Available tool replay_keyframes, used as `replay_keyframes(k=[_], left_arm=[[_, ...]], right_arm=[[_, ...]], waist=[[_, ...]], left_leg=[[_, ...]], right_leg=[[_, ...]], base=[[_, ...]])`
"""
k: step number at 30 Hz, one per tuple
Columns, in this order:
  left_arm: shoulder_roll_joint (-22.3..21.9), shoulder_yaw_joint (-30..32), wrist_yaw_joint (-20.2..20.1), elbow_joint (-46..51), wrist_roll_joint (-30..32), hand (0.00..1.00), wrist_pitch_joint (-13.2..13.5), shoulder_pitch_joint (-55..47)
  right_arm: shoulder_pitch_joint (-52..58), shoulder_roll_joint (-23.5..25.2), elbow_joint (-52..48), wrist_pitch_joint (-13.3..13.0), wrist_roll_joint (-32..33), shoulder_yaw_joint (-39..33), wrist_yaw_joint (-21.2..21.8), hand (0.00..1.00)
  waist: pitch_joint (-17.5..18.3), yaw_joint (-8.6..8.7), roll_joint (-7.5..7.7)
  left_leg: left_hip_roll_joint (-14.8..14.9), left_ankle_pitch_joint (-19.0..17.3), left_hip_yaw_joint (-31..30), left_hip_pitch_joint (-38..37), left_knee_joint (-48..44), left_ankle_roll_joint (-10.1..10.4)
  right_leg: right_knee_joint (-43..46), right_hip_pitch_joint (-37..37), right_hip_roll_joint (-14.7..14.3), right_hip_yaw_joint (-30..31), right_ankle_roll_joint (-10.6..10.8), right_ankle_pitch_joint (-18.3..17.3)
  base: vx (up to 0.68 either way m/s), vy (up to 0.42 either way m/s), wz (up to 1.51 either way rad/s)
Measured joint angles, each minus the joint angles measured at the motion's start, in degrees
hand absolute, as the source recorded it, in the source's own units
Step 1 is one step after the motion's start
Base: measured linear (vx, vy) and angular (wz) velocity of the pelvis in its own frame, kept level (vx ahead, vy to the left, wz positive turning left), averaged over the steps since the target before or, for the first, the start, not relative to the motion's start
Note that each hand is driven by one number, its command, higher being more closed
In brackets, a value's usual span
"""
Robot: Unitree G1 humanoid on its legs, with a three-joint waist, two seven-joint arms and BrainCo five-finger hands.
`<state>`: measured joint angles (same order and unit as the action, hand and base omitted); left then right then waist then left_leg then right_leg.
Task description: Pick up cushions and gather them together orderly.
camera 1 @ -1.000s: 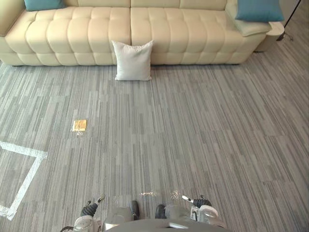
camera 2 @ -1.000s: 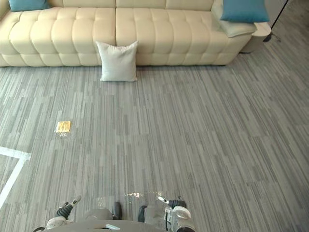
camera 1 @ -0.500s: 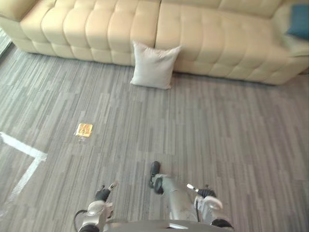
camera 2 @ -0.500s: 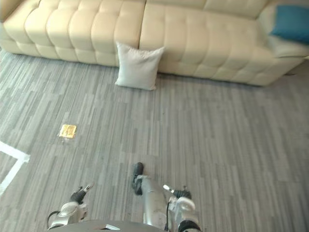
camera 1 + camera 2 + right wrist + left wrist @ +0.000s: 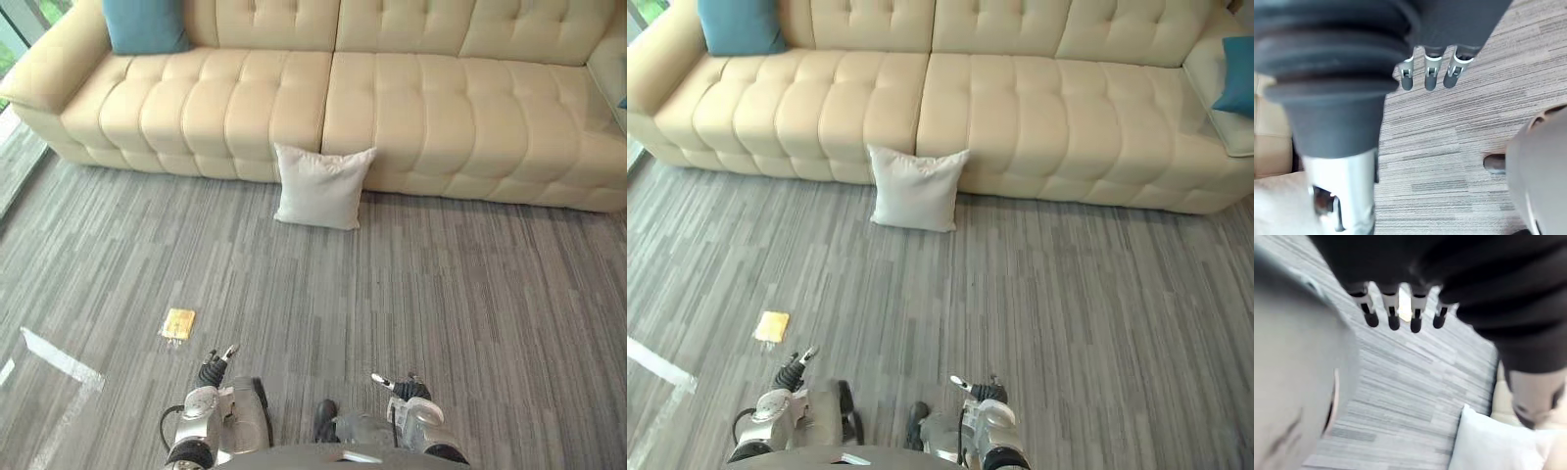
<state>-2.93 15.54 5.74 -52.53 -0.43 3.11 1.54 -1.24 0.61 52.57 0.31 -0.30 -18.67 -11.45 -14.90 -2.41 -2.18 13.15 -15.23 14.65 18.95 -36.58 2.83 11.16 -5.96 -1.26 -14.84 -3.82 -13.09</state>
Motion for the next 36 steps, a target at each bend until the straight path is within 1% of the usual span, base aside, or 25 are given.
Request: replay_keyframes(k=[2,3,4,5,6,8,9,10,11,13,14,15,16,18,20,22,23,26,27,28,30,31,32,33,36], left_arm=[[-0.1,0.1,0.1,0.1,-0.1,0.0,0.2,0.0],[-0.1,0.3,0.1,0.0,-0.7,0.0,0.3,-0.5],[-0.1,0.6,0.1,-0.1,-0.8,0.0,0.3,-0.7],[0.7,1.2,0.1,-0.7,-1.1,0.0,0.3,-1.0],[1.6,2.1,0.1,-0.9,-1.3,0.0,0.3,-1.4],[2.8,2.4,0.1,-1.0,-1.6,0.0,0.2,-2.0],[3.4,2.3,0.0,-1.5,-1.6,0.0,-0.1,-2.0],[3.7,2.4,0.1,-2.4,-1.7,0.0,-0.2,-2.0],[3.7,2.3,0.1,-2.6,-1.7,0.0,-0.3,-2.1],[3.7,0.9,0.0,-3.5,-1.8,0.0,-0.5,-2.3],[3.7,0.6,0.1,-3.6,-1.8,0.0,-0.5,-2.3],[4.0,-0.1,0.0,-4.2,-1.8,0.0,-0.6,-2.3],[4.0,0.0,0.1,-4.5,-1.8,0.0,-0.8,-2.5],[4.0,0.0,0.1,-4.5,-1.9,0.0,-0.8,-2.9],[4.0,0.1,0.1,-4.6,-2.3,0.0,-0.8,-3.6],[3.9,0.1,0.1,-4.9,-2.3,0.0,-0.8,-3.6],[3.8,0.1,0.1,-5.7,-2.2,0.0,-0.8,-3.6],[3.8,0.1,0.1,-6.7,-1.9,0.0,-0.8,-3.4],[3.5,0.0,0.1,-7.3,-1.6,0.0,-0.8,-3.2],[2.3,-0.5,0.0,-8.7,-1.3,0.0,-0.8,-2.7],[1.4,-1.6,-0.3,-8.8,-0.4,0.0,-0.7,-2.2],[0.7,-2.2,-0.3,-8.9,-0.3,0.0,-0.7,-2.1],[0.6,-2.2,-0.3,-8.8,-0.2,0.0,-0.7,-2.1],[0.4,-2.2,-0.3,-8.7,0.0,0.0,-0.7,-2.0],[-0.3,-1.8,-0.3,-7.1,-0.8,0.0,-0.7,-1.7]], right_arm=[[0.4,0.1,0.1,0.0,0.0,0.3,-0.1,0.0],[0.7,0.4,0.1,0.0,0.0,0.8,-0.1,0.0],[0.7,0.5,0.1,0.0,0.0,1.4,-0.2,0.0],[1.2,1.1,0.1,0.0,0.0,2.3,-0.2,0.0],[1.8,1.8,0.4,0.0,-0.1,2.3,-0.1,0.0],[2.5,3.1,0.7,0.1,-0.1,2.7,0.1,0.0],[3.0,3.0,0.8,0.2,-0.3,2.0,0.1,0.0],[3.6,3.1,0.8,0.2,-0.4,1.3,0.1,0.0],[3.5,3.0,0.8,0.2,-0.5,1.4,0.1,0.0],[2.8,3.0,0.6,0.0,-0.7,2.1,0.8,0.0],[2.8,3.0,0.5,-0.1,-0.7,2.1,0.9,0.0],[2.5,3.0,0.1,-0.2,-0.8,2.3,1.0,0.0],[2.5,3.0,-0.2,-0.2,-1.2,2.3,1.0,0.0],[2.6,3.0,-1.1,-0.5,-1.3,2.5,1.0,0.0],[2.7,2.9,-2.5,-0.6,-1.3,2.8,1.0,0.0],[2.5,2.7,-2.6,-0.6,-1.3,2.8,1.0,0.0],[2.0,2.2,-2.5,-0.6,-1.3,2.8,1.0,0.0],[2.1,1.7,-2.4,-0.5,-1.3,2.7,1.0,0.0],[2.5,1.1,-2.2,-0.5,-1.3,2.6,1.0,0.0],[2.7,-0.7,-2.1,-0.3,-1.7,2.1,1.0,0.0],[2.9,-1.5,-2.2,-0.1,-2.3,1.0,0.9,0.0],[2.9,-1.5,-2.4,-0.2,-2.2,-0.1,1.0,0.0],[2.9,-1.5,-2.4,-0.1,-2.3,-0.1,1.0,0.0],[2.9,-1.5,-2.2,-0.1,-2.3,-0.1,1.0,0.0],[3.4,-1.3,-2.2,-0.1,-2.3,0.3,1.0,0.0]], waist=[[0.2,-0.3,0.0],[1.0,-0.62,-0.03],[1.5,-0.81,0.11],[3.1,-1.31,1.72],[4.5,-1.39,3.43],[5.7,-1.48,5.32],[6.6,-1.94,6.58],[6.9,-2.39,6.97],[7.0,-2.27,6.85],[6.9,-1.47,6.07],[6.8,-1.37,5.95],[6.5,-1.14,5.45],[6.3,-0.95,5.17],[6.3,-0.62,5.09],[6.3,-0.32,4.97],[6.3,0.23,4.85],[6.2,0.5,4.38],[6.3,0.77,4.22],[6.4,1.13,4.37],[6.1,0.85,1.47],[5.8,1.14,0.3],[5.8,1.25,-0.03],[5.9,1.43,-0.22],[6.2,2.31,-0.81],[6.3,2.43,-0.64]], left_leg=[[-0.9,2.8,-0.6,1.4,10.2,0.6],[-0.9,5.6,-0.7,1.5,17.9,1.1],[-0.7,8.7,-0.9,1.6,18.6,1.0],[-1.6,13.8,-0.3,0.8,18.4,0.5],[-2.5,14.5,0.2,1.2,16.4,-0.5],[-3.1,11.9,0.8,1.9,12.7,-2.0],[-3.8,9.0,2.7,1.3,9.9,-3.0],[-4.6,6.8,4.5,-0.7,9.0,-3.7],[-4.8,5.9,4.9,-1.7,8.7,-4.1],[-6.3,3.6,5.9,-6.1,9.9,-5.2],[-6.3,3.3,5.9,-6.6,10.1,-5.4],[-6.7,2.3,5.9,-8.8,10.8,-5.4],[-7.3,1.7,6.0,-11.6,12.3,-5.5],[-7.5,1.0,6.0,-15.7,14.8,-5.4],[-7.5,-0.1,6.0,-20.0,17.5,-4.4],[-7.1,-0.5,5.9,-21.9,18.8,-3.7],[-6.1,-1.3,5.9,-24.2,20.2,-2.3],[-5.3,-2.5,5.5,-27.2,22.3,0.1],[-5.3,-3.5,3.5,-30.2,24.4,2.0],[-4.7,-2.8,0.8,-32.3,27.2,2.0],[-4.5,-0.2,-0.8,-33.2,28.4,2.3],[-4.0,1.6,-1.6,-34.3,28.9,3.2],[-3.5,2.0,-2.3,-34.5,28.5,3.2],[-1.9,2.8,-4.1,-34.2,25.3,3.6],[0.3,4.4,-7.1,-29.8,13.9,5.9]], right_leg=[[-0.8,-2.1,1.3,1.5,1.9,-1.2],[-0.8,-3.0,2.1,3.3,3.9,-3.0],[-0.7,-3.5,2.5,4.2,4.8,-3.7],[-1.0,-4.1,4.1,6.4,5.5,-4.7],[-1.1,-4.2,5.3,8.5,5.2,-4.9],[-0.5,-4.2,6.8,10.3,5.2,-3.9],[2.2,-3.8,8.8,12.1,5.5,-3.2],[7.4,-2.2,10.1,13.6,6.2,-2.6],[10.6,-1.3,10.7,14.0,6.9,-1.8],[28.9,6.3,12.4,15.8,10.4,5.5],[30.9,7.2,12.5,15.9,10.8,6.0],[39.3,10.7,13.0,15.6,11.3,6.7],[46.0,14.1,13.2,14.5,11.0,6.5],[49.9,17.7,12.9,11.8,9.7,4.4],[46.6,22.4,12.7,7.0,8.7,1.5],[38.2,24.6,12.7,2.9,7.3,0.0],[25.6,25.6,11.2,0.4,6.6,0.8],[9.9,25.9,9.9,0.2,6.7,6.5],[6.3,23.9,9.4,0.1,6.1,15.4],[8.8,23.6,7.8,-0.9,4.3,13.5],[14.5,25.2,8.0,-1.6,3.1,9.1],[17.6,25.1,8.0,-2.2,2.4,5.9],[18.4,24.6,7.9,-2.8,2.3,4.7],[18.7,21.9,7.7,-4.9,2.2,2.1],[17.3,18.2,7.0,-6.6,1.6,0.4]], base=[[0.35,0.245,-0.41],[0.32,0.288,-0.52],[0.45,0.397,-0.73],[0.47,0.358,-0.69],[0.49,0.338,-0.7],[0.44,0.296,-0.43],[0.48,0.346,-0.39],[0.54,0.4,-0.36],[0.39,0.293,-0.31],[0.37,0.276,-0.14],[0.23,0.144,-0.02],[0.26,0.098,0.01],[0.3,0.07,-0.01],[0.22,0.015,-0.03],[0.21,-0.083,-0.07],[0.24,-0.179,0.03],[0.26,-0.208,0.07],[0.39,-0.252,0.14],[0.51,-0.272,0.22],[0.56,-0.274,0.23],[0.53,-0.243,0.15],[0.35,-0.181,0.15],[0.5,-0.236,0.38],[0.33,-0.15,0.49],[0.36,-0.153,0.38]])
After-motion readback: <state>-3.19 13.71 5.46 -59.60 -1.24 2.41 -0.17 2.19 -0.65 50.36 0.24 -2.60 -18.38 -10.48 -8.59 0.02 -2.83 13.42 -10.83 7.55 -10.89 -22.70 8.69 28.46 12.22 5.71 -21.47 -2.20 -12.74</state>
